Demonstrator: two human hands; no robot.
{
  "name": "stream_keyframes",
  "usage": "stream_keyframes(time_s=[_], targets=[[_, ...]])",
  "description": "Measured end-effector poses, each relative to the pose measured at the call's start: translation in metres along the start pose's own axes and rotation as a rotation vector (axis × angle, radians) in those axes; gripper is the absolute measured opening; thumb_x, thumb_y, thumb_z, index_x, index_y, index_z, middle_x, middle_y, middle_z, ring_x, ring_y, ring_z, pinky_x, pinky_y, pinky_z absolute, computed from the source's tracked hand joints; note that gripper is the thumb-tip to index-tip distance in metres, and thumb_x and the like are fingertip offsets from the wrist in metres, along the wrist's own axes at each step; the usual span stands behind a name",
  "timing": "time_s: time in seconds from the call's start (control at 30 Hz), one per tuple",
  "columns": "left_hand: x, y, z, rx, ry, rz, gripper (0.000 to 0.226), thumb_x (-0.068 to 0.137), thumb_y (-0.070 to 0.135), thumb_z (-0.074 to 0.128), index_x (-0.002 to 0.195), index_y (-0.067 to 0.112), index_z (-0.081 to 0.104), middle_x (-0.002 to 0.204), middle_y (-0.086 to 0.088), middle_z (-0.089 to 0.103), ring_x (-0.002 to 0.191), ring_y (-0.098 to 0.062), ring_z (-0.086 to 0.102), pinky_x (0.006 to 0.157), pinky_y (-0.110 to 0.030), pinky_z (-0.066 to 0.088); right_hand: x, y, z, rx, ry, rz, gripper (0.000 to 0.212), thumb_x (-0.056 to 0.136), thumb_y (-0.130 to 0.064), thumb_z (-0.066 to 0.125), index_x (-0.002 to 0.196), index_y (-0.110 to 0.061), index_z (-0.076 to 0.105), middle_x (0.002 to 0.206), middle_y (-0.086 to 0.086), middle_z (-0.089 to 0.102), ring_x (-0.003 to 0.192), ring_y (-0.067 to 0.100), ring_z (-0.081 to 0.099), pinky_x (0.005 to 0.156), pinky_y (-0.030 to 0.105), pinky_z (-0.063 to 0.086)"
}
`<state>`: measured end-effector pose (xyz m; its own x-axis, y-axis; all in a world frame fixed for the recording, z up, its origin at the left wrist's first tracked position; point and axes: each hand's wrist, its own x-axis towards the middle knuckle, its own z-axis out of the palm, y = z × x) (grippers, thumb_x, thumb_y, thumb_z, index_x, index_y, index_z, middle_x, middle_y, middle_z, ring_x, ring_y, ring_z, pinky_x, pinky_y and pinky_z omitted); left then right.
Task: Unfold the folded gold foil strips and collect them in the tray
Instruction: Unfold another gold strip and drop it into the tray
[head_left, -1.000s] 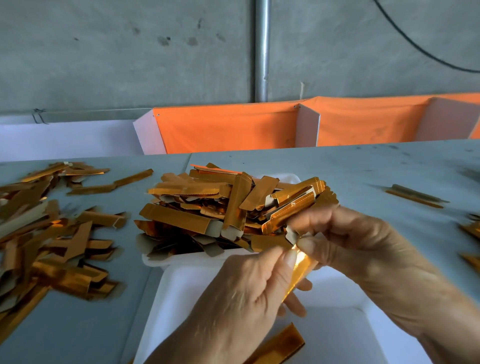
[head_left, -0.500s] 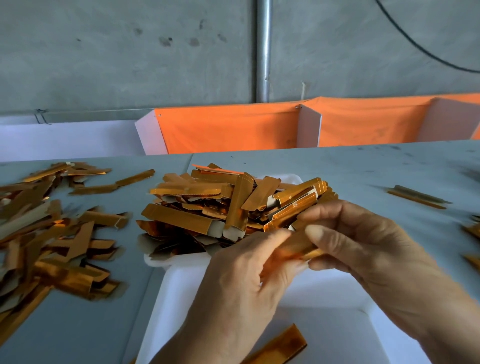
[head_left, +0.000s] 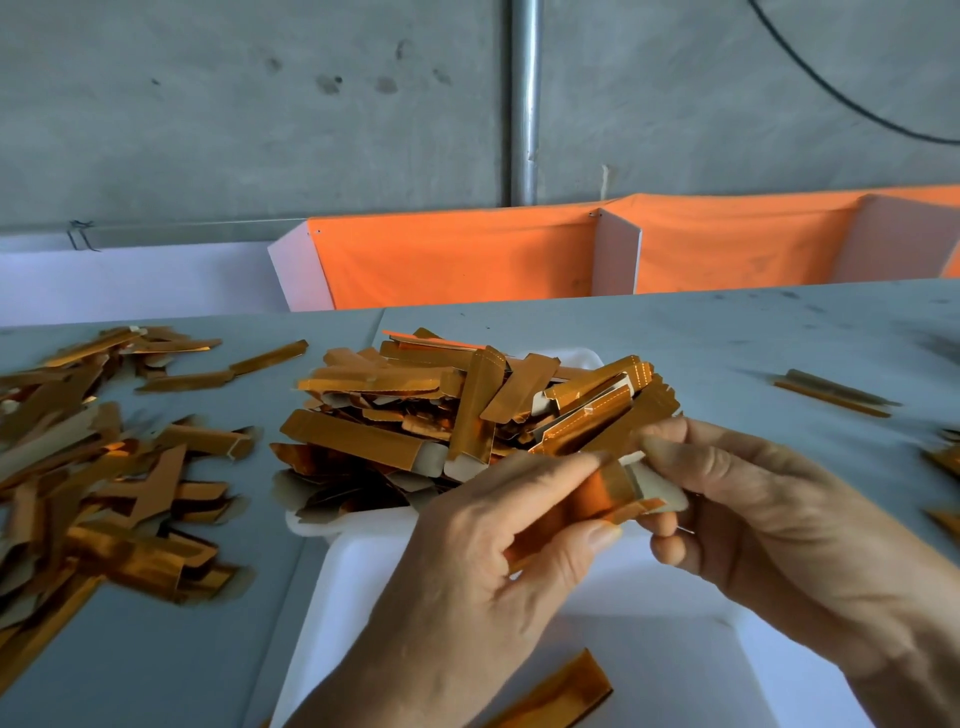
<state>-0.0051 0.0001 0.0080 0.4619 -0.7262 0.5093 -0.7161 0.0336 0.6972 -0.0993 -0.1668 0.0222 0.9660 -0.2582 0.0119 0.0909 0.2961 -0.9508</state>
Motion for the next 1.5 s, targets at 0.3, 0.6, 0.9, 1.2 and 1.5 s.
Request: stream_keyframes(time_s=[0.3, 0.6, 0.9, 1.2, 1.5], targets=[[0.000, -0.002, -0.002, -0.022, -0.064, -0.007, 0.044, 0.085, 0.047, 0.051, 0.124, 0.030, 0.061, 0.109, 0.017, 0.060, 0.107, -0.007, 0.057, 0.077, -0.010, 0.045, -0.005, -0.005, 0.004, -0.290, -0.024, -0.091, 0.015, 0.067, -0.029, 0.076, 0.072, -0.016, 0.070, 0.058, 0.007, 0.058, 0.050, 0.014, 0.054, 0.052, 0.018, 0.046], [-0.001, -0.005, -0.003, -0.113, -0.015, -0.045, 0.037, 0.084, 0.048, 0.054, 0.120, 0.039, 0.059, 0.105, 0.018, 0.066, 0.103, -0.008, 0.062, 0.078, -0.021, 0.052, -0.006, -0.002, 0.003, -0.170, -0.126, -0.145, 0.034, 0.071, -0.041, 0.079, 0.083, -0.012, 0.065, 0.075, 0.007, 0.059, 0.061, 0.017, 0.058, 0.056, 0.025, 0.050], [0.000, -0.005, -0.005, -0.111, -0.012, -0.027, 0.035, 0.085, 0.043, 0.055, 0.119, 0.037, 0.059, 0.106, 0.016, 0.065, 0.104, -0.011, 0.061, 0.080, -0.026, 0.052, -0.008, -0.004, 0.007, -0.279, -0.094, -0.163, 0.041, 0.057, -0.043, 0.085, 0.078, -0.014, 0.068, 0.069, 0.012, 0.065, 0.062, 0.017, 0.061, 0.059, 0.021, 0.050], [-0.002, -0.006, -0.006, -0.038, -0.024, -0.046, 0.040, 0.081, 0.048, 0.057, 0.117, 0.034, 0.062, 0.108, 0.021, 0.064, 0.105, -0.004, 0.060, 0.079, -0.014, 0.050, -0.008, -0.005, 0.016, -0.287, 0.031, -0.133, 0.012, 0.064, -0.008, 0.068, 0.068, -0.017, 0.062, 0.049, 0.003, 0.045, 0.040, 0.013, 0.041, 0.045, 0.015, 0.039], [-0.002, -0.002, -0.006, -0.024, -0.054, -0.080, 0.033, 0.079, 0.042, 0.063, 0.112, 0.039, 0.061, 0.103, 0.023, 0.063, 0.102, -0.003, 0.061, 0.078, -0.015, 0.052, -0.005, 0.000, 0.015, -0.277, 0.013, -0.095, 0.009, 0.064, -0.008, 0.065, 0.069, -0.016, 0.064, 0.052, 0.009, 0.049, 0.043, 0.015, 0.045, 0.046, 0.018, 0.041]])
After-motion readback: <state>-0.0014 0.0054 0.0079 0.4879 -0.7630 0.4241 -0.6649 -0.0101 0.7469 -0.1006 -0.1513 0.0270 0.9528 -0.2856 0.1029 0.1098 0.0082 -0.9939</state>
